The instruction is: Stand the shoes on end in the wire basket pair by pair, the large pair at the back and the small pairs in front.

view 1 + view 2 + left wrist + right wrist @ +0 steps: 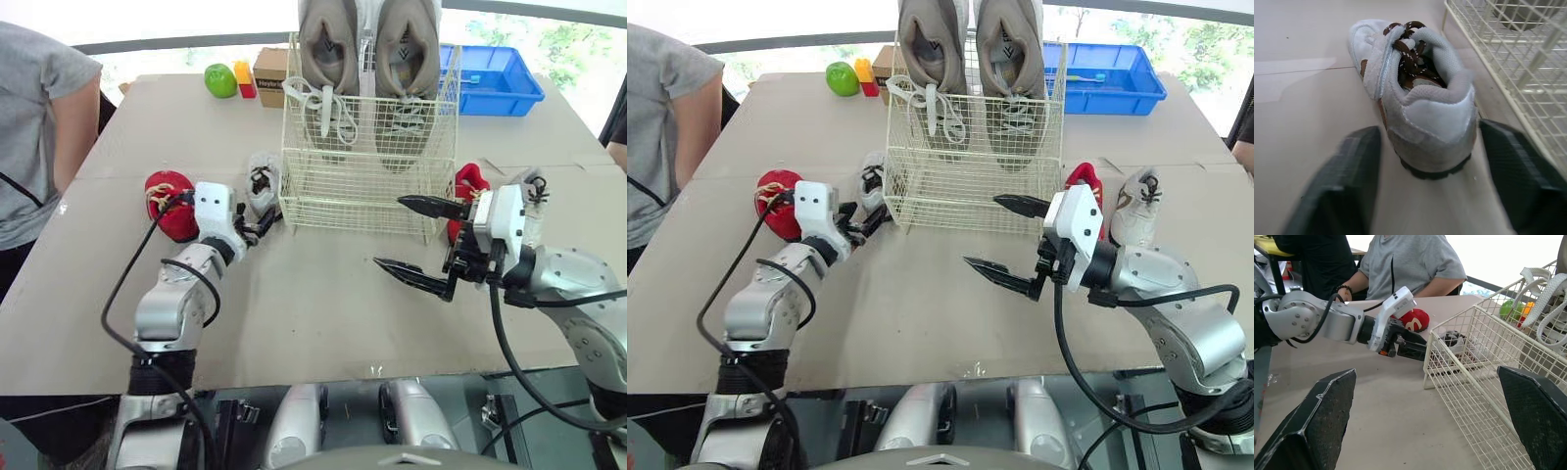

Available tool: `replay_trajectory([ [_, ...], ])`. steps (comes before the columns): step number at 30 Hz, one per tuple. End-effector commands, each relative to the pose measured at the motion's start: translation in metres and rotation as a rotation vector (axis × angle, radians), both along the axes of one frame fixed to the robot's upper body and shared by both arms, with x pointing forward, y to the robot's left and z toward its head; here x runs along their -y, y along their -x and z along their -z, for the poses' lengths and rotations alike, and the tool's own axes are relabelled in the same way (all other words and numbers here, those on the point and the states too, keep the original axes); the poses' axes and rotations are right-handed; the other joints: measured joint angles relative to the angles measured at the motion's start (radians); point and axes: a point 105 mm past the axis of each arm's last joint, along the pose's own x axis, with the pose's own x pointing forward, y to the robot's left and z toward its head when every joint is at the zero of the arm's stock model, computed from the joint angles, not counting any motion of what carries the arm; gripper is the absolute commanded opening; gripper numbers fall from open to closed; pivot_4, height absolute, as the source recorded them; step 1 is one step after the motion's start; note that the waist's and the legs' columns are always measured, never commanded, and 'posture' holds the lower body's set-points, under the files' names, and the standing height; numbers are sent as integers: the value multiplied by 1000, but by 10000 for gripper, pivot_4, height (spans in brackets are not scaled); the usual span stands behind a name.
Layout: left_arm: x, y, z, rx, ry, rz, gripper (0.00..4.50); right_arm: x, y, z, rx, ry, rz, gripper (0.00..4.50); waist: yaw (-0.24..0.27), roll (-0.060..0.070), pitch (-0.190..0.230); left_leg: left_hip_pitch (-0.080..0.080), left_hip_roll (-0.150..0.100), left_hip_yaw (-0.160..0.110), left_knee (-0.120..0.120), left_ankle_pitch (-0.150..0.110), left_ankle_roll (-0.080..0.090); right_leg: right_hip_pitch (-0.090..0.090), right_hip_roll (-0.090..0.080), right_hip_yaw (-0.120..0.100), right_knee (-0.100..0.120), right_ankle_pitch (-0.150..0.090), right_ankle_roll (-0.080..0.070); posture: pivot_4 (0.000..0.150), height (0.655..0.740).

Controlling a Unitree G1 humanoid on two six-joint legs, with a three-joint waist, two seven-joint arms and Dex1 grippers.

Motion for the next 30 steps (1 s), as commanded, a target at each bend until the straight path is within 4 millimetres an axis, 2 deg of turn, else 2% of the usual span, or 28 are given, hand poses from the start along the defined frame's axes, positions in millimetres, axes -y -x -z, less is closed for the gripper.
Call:
replay_trajectory([
  [1, 1, -1, -17, 87, -9, 3, 14784, 0, 5, -6, 37, 4, 4, 45000, 0, 0, 0, 0, 0, 0, 0, 0, 0, 0, 0, 0, 0, 0, 0, 1500, 7400],
  [5, -8, 10, -46, 241, 22, -21, 1673, 0, 1, -6, 44, 6, 15, 45000, -2, 0, 0, 0, 0, 0, 0, 0, 0, 0, 0, 0, 0, 0, 0, 1500, 7400],
  [7, -15, 16, -58, 309, 31, -43, 832, 0, -2, -6, 53, 8, 27, 45000, -1, 0, 0, 0, 0, 0, 0, 0, 0, 0, -1, 0, 0, 0, 0, 1500, 7400],
  [9, -25, 26, -93, 476, 50, -76, 829, 1, -10, -12, 83, 14, 54, 45000, -1, 0, 0, 0, 0, -1, 0, 0, 0, 0, -1, -1, 0, 0, 0, 1500, 7400],
  [11, -13, 48, -135, 682, -45, 50, 827, 0, -19, -35, 117, -28, 65, 45000, -4, -2, 1, 0, 0, 0, 1, 0, 0, 0, -1, 0, 1, 0, 0, 1500, 7400],
  [13, 0, 61, -153, 775, -130, 168, 827, -2, -18, -54, 132, -26, 15, 45000, -2, -2, 2, -1, 1, 0, 2, 0, 0, -1, -1, 0, 1, 0, 0, 1500, 7400],
  [14, 3, 62, -156, 792, -152, 196, 827, -2, -18, -59, 135, -14, -3, 45000, 2, -2, 2, -1, 1, 0, 2, 0, 0, -1, -1, -1, 1, 0, 0, 1500, 7400],
  [16, 27, 78, -158, 854, -323, 421, 827, 3, -23, -91, 160, 41, 9, 45000, 5, -2, 1, -1, 0, -1, 2, 0, 0, 0, -2, -2, 0, 0, 0, 1500, 7400],
  [18, 46, 88, -152, 891, -474, 621, 827, 5, -26, -119, 178, 86, 11, 45000, 5, 0, 2, -2, -1, 2, 2, 0, 0, -1, -4, -1, 0, 0, -1, 1500, 7400],
  [21, 58, 86, -143, 921, -612, 793, 827, 2, -28, -134, 148, 154, -32, 45000, 4, -1, 1, -2, -1, 2, 1, -1, 2, 0, -6, -4, -4, 0, -1, 1500, 7400],
  [25, 71, 79, -133, 978, -799, 960, 827, -4, -35, -140, 111, 250, -53, 45000, -2, -1, 1, -3, -1, 5, 0, -1, 2, 0, -3, -4, -5, 0, -1, 1500, 7400],
  [30, 88, 77, -134, 1127, -941, 1069, 827, -6, -59, -123, 40, 413, -24, 45000, -3, 0, 1, -4, 0, 6, 1, -2, 3, -2, -3, -2, -5, 0, 0, 1500, 7400],
])
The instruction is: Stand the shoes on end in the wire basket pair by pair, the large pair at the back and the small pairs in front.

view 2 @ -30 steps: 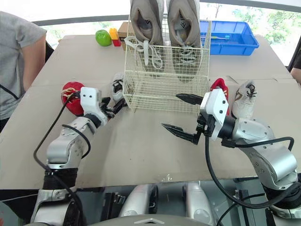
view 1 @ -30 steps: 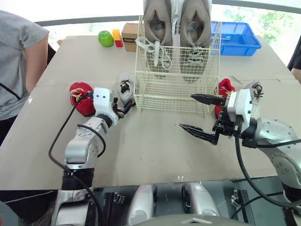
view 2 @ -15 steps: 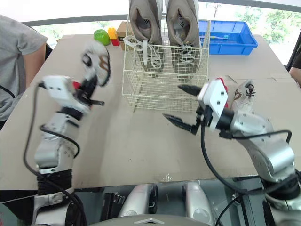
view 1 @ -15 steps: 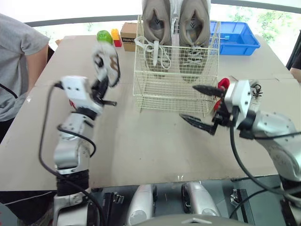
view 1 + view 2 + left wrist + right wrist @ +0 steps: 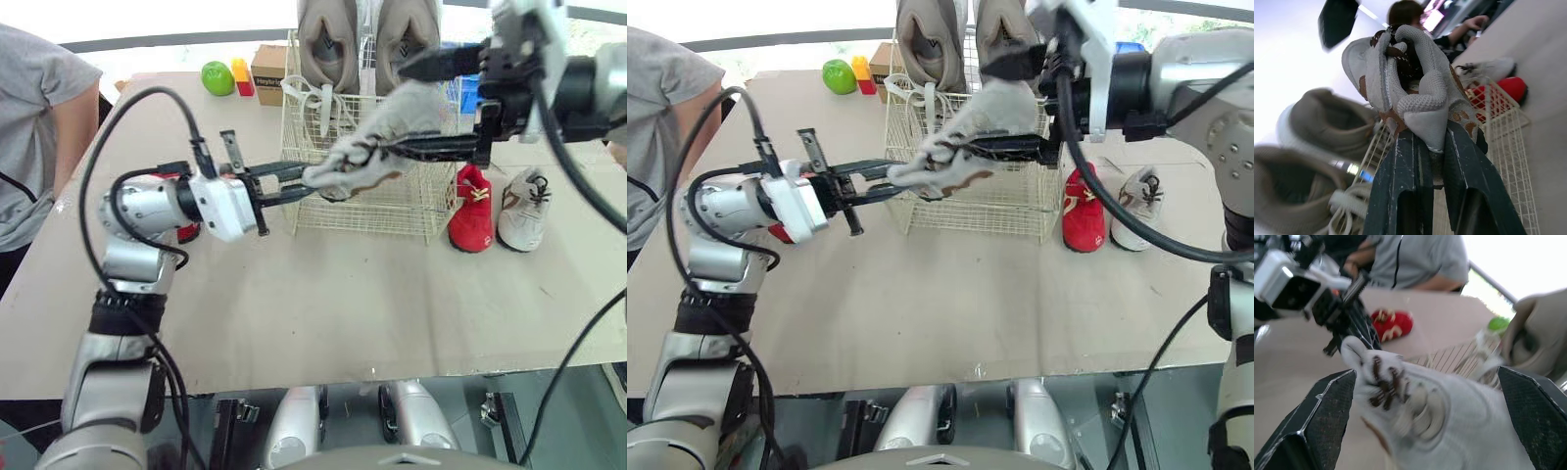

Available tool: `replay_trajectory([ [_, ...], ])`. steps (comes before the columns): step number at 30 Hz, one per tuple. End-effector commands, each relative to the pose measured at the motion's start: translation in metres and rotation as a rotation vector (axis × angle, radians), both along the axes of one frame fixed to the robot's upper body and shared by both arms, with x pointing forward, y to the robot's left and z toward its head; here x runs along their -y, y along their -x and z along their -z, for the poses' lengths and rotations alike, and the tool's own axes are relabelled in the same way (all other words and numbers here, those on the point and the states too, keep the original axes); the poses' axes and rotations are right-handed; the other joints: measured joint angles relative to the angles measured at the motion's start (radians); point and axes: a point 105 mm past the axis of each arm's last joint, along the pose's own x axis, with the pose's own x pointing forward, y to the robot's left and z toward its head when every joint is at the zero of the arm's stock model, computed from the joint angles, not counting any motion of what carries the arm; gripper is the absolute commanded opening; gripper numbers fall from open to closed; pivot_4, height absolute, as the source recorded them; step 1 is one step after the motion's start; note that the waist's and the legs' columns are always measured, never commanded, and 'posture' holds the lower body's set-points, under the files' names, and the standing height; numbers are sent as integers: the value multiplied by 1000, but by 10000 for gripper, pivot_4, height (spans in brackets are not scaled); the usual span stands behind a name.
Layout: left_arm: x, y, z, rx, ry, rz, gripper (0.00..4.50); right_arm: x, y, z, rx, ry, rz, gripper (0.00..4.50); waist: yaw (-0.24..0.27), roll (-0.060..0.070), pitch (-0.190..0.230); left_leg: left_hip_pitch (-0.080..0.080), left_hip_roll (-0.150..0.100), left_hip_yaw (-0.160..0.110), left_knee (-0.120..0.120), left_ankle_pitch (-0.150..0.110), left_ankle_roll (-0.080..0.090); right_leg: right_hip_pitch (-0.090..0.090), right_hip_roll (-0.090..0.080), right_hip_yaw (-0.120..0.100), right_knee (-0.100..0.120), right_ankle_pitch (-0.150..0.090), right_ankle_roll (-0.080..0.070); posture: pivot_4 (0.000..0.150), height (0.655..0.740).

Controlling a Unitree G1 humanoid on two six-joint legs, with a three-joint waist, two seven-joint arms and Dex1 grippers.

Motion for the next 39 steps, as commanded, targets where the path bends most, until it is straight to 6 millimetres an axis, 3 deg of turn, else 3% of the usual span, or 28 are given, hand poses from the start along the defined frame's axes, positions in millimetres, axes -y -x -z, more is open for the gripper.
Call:
replay_trajectory([
  [1, 8, 4, -11, 165, -41, 76, 827, 2, -10, 2, 10, 98, 13, 45000, 1, 0, 0, 0, 0, 0, 0, 0, 0, 0, 0, 0, 0, 0, 0, 1500, 7400],
  [6, 11, -2, -7, 254, -86, 112, 827, 8, -17, 17, -59, 217, 5, 45000, 2, 0, 0, -1, 0, 0, 0, 0, 1, -1, 0, 0, 0, 0, 0, 1500, 7400],
  [9, 11, -3, -6, 299, -110, 127, 827, 7, -9, 17, -197, 203, -44, 45000, 2, 0, 0, -1, 0, -1, 0, -1, 1, -1, 0, 0, 0, 0, 0, 1500, 7400],
  [15, 13, -6, -8, 359, -126, 148, 827, 14, -12, 29, -328, 245, -39, 45000, 2, 1, 0, -1, 0, -2, 1, -1, 1, -2, 0, 0, 1, 0, 0, 1500, 7400],
  [24, 12, -7, -1, 351, -152, 161, 827, 11, -9, 13, -504, 123, -57, 45000, 1, 1, 1, -1, 1, -2, 1, -1, 1, -3, 0, 1, 3, 0, 0, 1500, 7400],
  [31, 12, -6, 0, 355, -155, 168, 827, 12, -13, 19, -544, 132, -35, 45000, 2, 1, 1, -2, 0, -1, 1, -1, 1, -3, 0, 1, 3, 0, 0, 1500, 7400],
  [37, 12, -5, -4, 376, -147, 170, 827, 19, -17, 37, -553, 201, -3, 45000, 2, 1, 1, -2, 0, -1, 2, -1, 1, -3, 0, 1, 3, 0, 0, 1500, 7400],
  [38, 12, -5, -4, 379, -147, 173, 827, 19, -18, 40, -557, 207, 3, 40912, 2, 1, 1, -2, 0, -1, 2, -1, 1, -3, 0, 1, 3, 0, 0, 1500, 7400],
  [39, 13, -5, -4, 381, -148, 176, 827, 20, -19, 42, -554, 217, 7, 39561, 2, 1, 1, -2, 0, -1, 2, -1, 1, -3, 0, 1, 3, 0, 0, 1500, 7400],
])
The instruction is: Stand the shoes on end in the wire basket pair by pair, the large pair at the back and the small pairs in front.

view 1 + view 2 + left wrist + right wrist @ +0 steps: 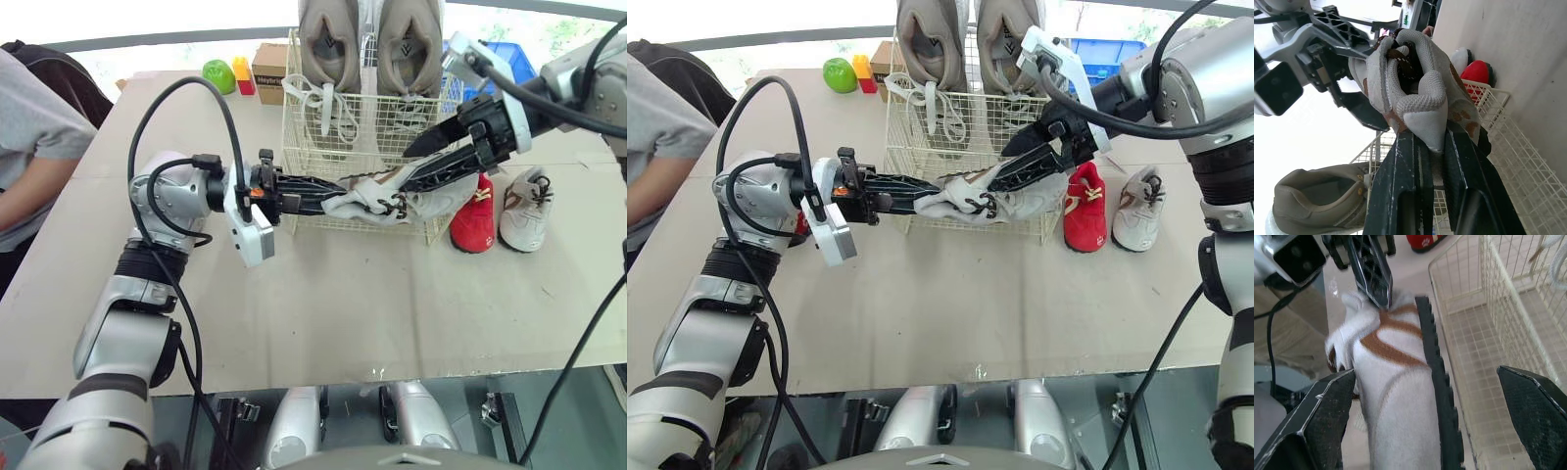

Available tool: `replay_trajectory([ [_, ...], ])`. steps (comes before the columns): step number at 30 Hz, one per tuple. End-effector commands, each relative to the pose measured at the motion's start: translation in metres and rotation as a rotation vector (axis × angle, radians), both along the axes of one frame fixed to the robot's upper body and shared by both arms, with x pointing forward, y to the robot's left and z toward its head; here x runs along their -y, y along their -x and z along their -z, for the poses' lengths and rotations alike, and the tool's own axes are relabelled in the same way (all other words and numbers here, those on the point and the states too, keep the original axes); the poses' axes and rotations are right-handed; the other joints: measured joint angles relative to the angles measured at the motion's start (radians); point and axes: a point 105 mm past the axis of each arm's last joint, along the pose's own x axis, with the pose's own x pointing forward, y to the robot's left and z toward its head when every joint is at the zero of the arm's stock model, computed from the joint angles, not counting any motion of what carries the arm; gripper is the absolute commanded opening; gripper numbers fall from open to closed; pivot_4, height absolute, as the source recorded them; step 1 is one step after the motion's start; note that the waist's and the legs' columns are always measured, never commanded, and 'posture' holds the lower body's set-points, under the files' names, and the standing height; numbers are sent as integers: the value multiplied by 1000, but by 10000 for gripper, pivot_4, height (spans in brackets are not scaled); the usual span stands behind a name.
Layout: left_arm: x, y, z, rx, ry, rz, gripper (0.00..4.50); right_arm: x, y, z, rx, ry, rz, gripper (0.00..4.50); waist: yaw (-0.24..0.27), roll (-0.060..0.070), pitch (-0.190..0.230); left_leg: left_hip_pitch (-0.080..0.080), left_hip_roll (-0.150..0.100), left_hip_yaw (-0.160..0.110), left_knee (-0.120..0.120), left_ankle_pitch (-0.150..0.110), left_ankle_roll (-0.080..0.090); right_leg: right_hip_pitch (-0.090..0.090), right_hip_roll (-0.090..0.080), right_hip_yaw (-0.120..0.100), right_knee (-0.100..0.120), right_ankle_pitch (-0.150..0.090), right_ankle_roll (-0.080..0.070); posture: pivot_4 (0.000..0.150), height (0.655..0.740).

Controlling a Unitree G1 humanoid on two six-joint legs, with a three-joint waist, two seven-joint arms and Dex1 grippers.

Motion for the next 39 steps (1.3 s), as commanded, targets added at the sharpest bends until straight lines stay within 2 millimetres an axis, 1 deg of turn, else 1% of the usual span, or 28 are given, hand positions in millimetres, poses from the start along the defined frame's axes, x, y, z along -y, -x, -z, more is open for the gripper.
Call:
replay_trajectory([
  [1, 1, 4, -17, 60, 52, 30, 827, 3, 1, 0, 39, 32, -16, 36475, 0, 0, 0, 0, 0, 0, 0, 0, 0, 0, 0, 0, 0, 0, 0, 1500, 7400],
  [3, 2, 5, -18, 67, 58, 33, 827, 3, 0, 2, 35, 32, -15, 26511, 0, 0, 0, 0, 0, 0, 0, 0, 0, 0, 0, 0, 1, 0, 0, 1500, 7400],
  [5, 1, 5, -17, 70, 57, 33, 827, 4, 1, 1, 28, 24, -17, 17818, -1, 0, 0, 0, 0, 0, 0, 0, 0, -1, 0, 0, 2, 0, 0, 1500, 7400],
  [6, 1, 5, -17, 70, 57, 32, 827, 4, 1, 1, 26, 21, -19, 14457, -1, 0, 0, 0, 0, 0, 0, 0, 0, -1, 1, 0, 2, 0, 0, 1500, 7400],
  [8, 0, 5, -17, 64, 61, 31, 827, 4, 3, 2, 24, 15, -25, 5591, 0, 0, 0, 0, 0, 0, 0, 0, 0, -1, 1, 0, 2, 0, 0, 1500, 7400],
  [9, -1, 5, -17, 12, 70, 27, 827, 5, 4, 2, 24, 7, -29, 2627, 0, 0, 0, 0, 0, 0, 1, 0, 0, -1, 1, 0, 2, 0, 0, 1500, 7400],
  [10, -3, 7, -18, -35, 77, 28, 5775, 5, 5, 2, 20, -11, -26, 1331, 0, 0, 0, 0, 0, 0, 1, 0, 0, -1, 1, 0, 2, 0, 0, 1500, 7400],
  [11, -12, -4, -32, -367, 259, -43, 10791, 3, 6, -5, 8, -87, -2, 1327, -3, 0, 0, 0, 0, 0, 1, 0, 0, -1, 1, 0, 2, 0, 0, 1500, 7400],
  [12, -20, -13, -37, -688, 399, -89, 12652, 2, 6, -11, 2, -154, 21, 1326, -6, 0, 0, 0, 0, 0, 1, 0, 0, -1, 1, 0, 2, 0, 0, 1500, 7400],
  [13, -23, -17, -35, -915, 466, -126, 16672, 2, 7, -15, -3, -200, 39, 1325, -11, 0, 0, 0, 1, 0, 1, 0, 0, -1, 0, 1, 4, 0, 0, 1500, 7400],
  [14, -28, -15, -27, -1148, 533, -154, 21873, 0, 8, -22, -3, -282, 59, 1324, -18, 0, 0, 0, 2, -1, 1, 0, 0, -1, 0, 1, 4, 0, 1, 1500, 7400],
  [16, -32, -8, -20, -1353, 597, -179, 31595, -1, 11, -30, -9, -389, 89, 1323, -28, 0, 0, -1, 3, -4, 1, 0, 0, -1, -5, -2, 4, 0, 1, 1500, 7400],
  [17, -33, 0, -6, -1474, 615, -197, 32400, -3, 13, -31, -16, -454, 109, 1322, -31, 0, 0, 0, 3, -5, 0, 0, 0, -1, -5, -3, 5, 0, 1, 1500, 7400],
  [18, -32, 6, 3, -1547, 623, -211, 32400, -3, 16, -30, -22, -494, 128, 1321, -29, 0, 0, 0, 3, -6, -1, 0, 0, -1, -5, -4, 4, 0, 1, 1500, 7400],
  [19, -25, 10, 13, -1595, 680, -221, 32400, -7, 18, -27, -18, -552, 140, 1320, -28, 0, 0, 1, 3, -6, -1, 0, 0, 0, -4, -3, 5, -1, 1, 1500, 7400],
  [20, -18, 14, 17, -1664, 748, -200, 32400, -10, 20, -23, -15, -605, 154, 1320, -26, 0, 0, 1, 2, -6, -1, 0, 0, 0, -5, -3, 5, 0, 1, 1500, 7400],
  [21, -3, 20, 18, -1707, 778, -161, 32400, -16, 21, -19, -1, -653, 173, 1319, -22, 0, -1, 2, 2, -7, -2, 0, -1, 1, -5, -4, 4, 0, 1, 1500, 7400],
  [23, 15, 27, 14, -1783, 841, -84, 32400, -25, 20, -13, 3, -729, 221, 1317, -1, 0, -1, 1, -1, -9, 0, 2, -3, 2, -6, -7, 5, 0, 0, 1500, 7400],
  [24, 19, 26, 10, -1806, 879, -61, 32400, -28, 19, -12, 1, -758, 243, 1316, 1, 0, -1, 2, -2, -9, 0, 2, -3, 4, -8, -6, 5, 0, 0, 1500, 7400],
  [26, 19, 21, 5, -1833, 934, -45, 32400, -31, 18, -8, -2, -787, 290, 1315, 2, 0, -1, 2, -3, -9, 2, 2, -3, 4, -7, -6, 5, 0, 0, 1500, 7400],
  [30, 15, 15, -10, -1862, 943, 10, 32400, -27, 12, -6, 0, -847, 390, 1313, 0, 0, -1, 2, -4, -9, 2, 2, -3, 4, -3, -7, 6, 0, 0, 1500, 7400],
  [33, 12, 6, -17, -1873, 984, 27, 24214, -29, 15, -4, -4, -870, 403, 1312, -2, 0, -1, 2, -4, -9, 1, 2, -3, 4, -2, -6, 5, 0, 0, 1500, 7400],
  [34, 12, 5, -20, -1876, 980, 35, 19795, -30, 17, -3, -3, -879, 404, 1311, -2, 0, -1, 3, -4, -9, 1, 2, -3, 4, -2, -6, 5, 0, 0, 1500, 7400],
  [35, 15, 5, -20, -1866, 953, 31, 14191, -31, 19, -3, -2, -891, 407, 1311, -4, 1, -1, 2, -4, -9, 1, 2, -3, 4, -1, -6, 5, 0, 0, 1500, 7400],
  [36, 18, 5, -20, -1859, 931, 25, 9743, -31, 20, -2, -2, -902, 412, 1310, -4, 1, -1, 2, -4, -9, 1, 2, -3, 4, -1, -6, 5, 0, 0, 1500, 7400],
  [37, 18, 5, -20, -1857, 924, 20, 6489, -32, 20, -2, -4, -912, 420, 1310, -4, 1, -1, 2, -4, -9, 1, 2, -3, 4, 0, -5, 5, 0, 0, 1500, 7400],
  [38, 19, 3, -20, -1858, 928, 17, 1244, -32, 21, -2, -6, -920, 426, 1309, -5, 1, -1, 2, -4, -9, 1, 2, -3, 4, 0, -5, 5, 0, 0, 1500, 7400],
  [39, 18, 1, -21, -1849, 931, 10, 0, -32, 22, -1, -4, -928, 431, 1308, -4, 1, -1, 2, -4, -9, 1, 2, -3, 4, 1, -5, 5, 0, 0, 1500, 7400],
])
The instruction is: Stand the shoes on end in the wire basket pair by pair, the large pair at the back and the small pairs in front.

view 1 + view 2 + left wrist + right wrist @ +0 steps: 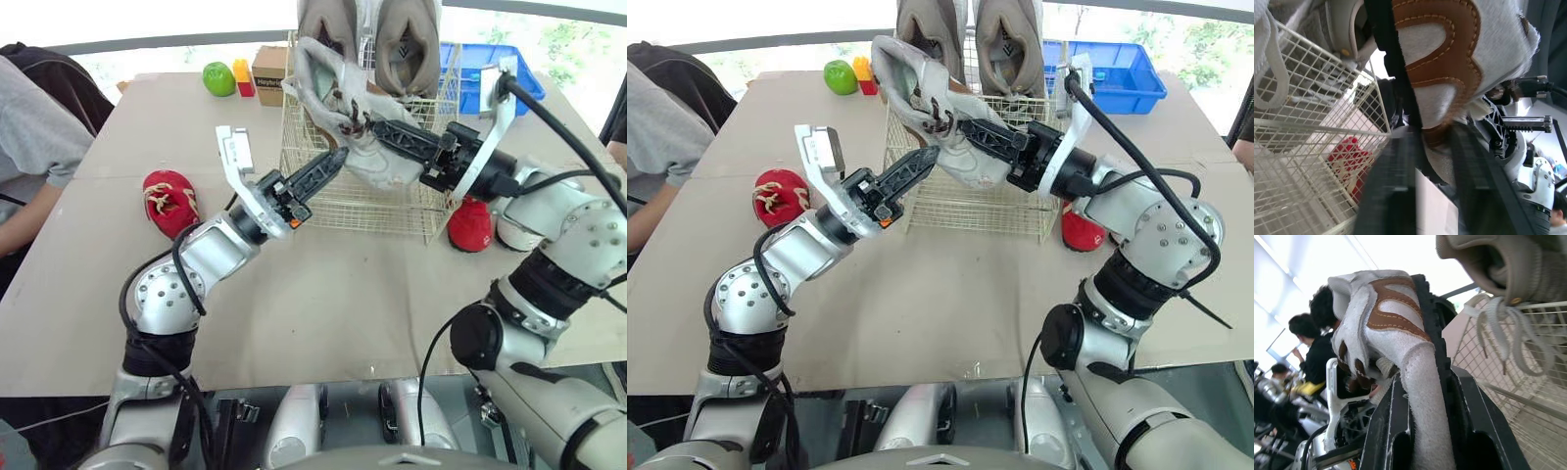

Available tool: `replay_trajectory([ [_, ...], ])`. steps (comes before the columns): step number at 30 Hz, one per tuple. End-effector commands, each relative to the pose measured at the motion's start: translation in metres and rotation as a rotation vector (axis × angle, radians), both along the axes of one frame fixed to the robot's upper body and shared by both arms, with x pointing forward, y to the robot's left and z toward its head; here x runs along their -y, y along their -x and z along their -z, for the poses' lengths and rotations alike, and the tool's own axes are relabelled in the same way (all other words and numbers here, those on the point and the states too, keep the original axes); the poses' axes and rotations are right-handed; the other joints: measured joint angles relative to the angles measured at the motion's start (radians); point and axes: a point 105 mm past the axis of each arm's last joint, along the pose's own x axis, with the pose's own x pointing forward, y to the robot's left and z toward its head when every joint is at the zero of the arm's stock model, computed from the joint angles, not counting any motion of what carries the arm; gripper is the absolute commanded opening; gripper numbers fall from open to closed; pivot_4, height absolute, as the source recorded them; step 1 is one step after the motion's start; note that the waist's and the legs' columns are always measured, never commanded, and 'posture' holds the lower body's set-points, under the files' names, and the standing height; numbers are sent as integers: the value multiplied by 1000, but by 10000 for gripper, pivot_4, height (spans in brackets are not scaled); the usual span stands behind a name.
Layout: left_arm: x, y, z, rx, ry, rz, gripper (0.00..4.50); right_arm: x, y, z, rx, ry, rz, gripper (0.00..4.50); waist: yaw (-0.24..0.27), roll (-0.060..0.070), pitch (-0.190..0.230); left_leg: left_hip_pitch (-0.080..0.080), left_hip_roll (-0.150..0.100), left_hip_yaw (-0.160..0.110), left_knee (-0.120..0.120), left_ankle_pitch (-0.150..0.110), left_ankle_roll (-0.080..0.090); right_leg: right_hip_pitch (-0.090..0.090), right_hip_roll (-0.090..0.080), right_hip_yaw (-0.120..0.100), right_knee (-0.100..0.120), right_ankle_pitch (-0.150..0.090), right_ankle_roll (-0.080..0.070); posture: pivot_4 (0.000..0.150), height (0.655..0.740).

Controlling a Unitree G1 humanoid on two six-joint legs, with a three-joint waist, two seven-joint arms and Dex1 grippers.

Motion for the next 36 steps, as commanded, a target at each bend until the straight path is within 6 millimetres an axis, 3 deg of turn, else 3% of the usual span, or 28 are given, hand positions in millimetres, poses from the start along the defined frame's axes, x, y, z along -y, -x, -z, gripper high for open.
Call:
replay_trajectory([
  [1, 2, 2, -18, 77, 4, 15, 0, -6, 13, -7, 51, -23, -23, 1308, 0, 0, 0, 0, 1, 0, 0, 0, 0, 0, 0, 0, 0, 0, 0, 1500, 7400],
  [2, 2, 1, -20, 90, -2, 14, 0, -5, 14, -7, 62, -22, -13, 1307, 0, 0, 0, 0, 0, 0, 0, 0, 0, 0, 1, 0, 0, 0, 0, 1500, 7400],
  [6, -10, -9, -46, 205, -68, -34, 0, 1, 22, -19, 205, -17, 74, 20697, 2, 0, 0, 0, 0, 0, 0, 0, 0, 0, 2, 1, -1, 0, 0, 1500, 7400],
  [8, -26, -21, -65, 293, -146, -112, 0, 12, 22, -21, 312, 66, 197, 28733, 1, 0, 0, 0, -1, 0, 0, 0, 0, 0, 2, 1, -1, 0, 0, 1500, 7400],
  [11, -42, -27, -84, 404, -253, -164, 0, 17, 34, -15, 472, 211, 244, 43778, -1, 0, 0, 0, -2, 2, -1, 0, 0, 0, 2, 2, -3, 0, 0, 1500, 7400],
  [14, -55, -37, -94, 700, -551, -269, 0, 26, 56, -1, 647, 344, 256, 44456, 0, 0, 0, 0, -1, 6, -3, 0, 0, 0, 3, 2, -5, -1, 0, 1500, 7400],
  [17, -60, -48, -96, 825, -650, -319, 0, 30, 67, 11, 684, 372, 231, 44456, 4, 0, 0, 0, -1, 7, -6, 1, -1, 0, 3, 2, -7, -1, 0, 1500, 7400],
  [22, -52, -67, -73, 1001, -859, -327, 0, 31, 68, 22, 686, 396, 215, 44456, 4, -1, 0, 0, -1, 9, -5, 0, 0, 0, 2, 4, -7, -1, 0, 1500, 7400],
  [27, -58, -89, -46, 959, -944, -347, 0, 32, 66, 25, 682, 401, 237, 44456, 4, -1, 0, 0, -1, 8, -5, 0, 0, 0, 3, 4, -7, -1, 0, 1500, 7400],
  [29, -60, -92, -45, 934, -918, -349, 0, 33, 66, 26, 679, 402, 242, 44456, 4, -1, 1, -1, 0, 8, -5, 0, 0, 0, 3, 4, -7, 0, 0, 1500, 7400],
  [33, -77, -92, -5, 776, -1046, -207, 0, 35, 66, 32, 655, 423, 262, 44456, 2, -2, 0, 0, 2, 8, -5, 0, 0, 0, 3, 3, -7, 0, 0, 1500, 7400],
  [36, -87, -90, 3, 729, -1076, -198, 0, 35, 65, 34, 647, 424, 271, 44456, -4, -2, 0, 2, 2, 8, -5, 0, 0, 0, 3, 5, -4, 0, 0, 1500, 7400],
])
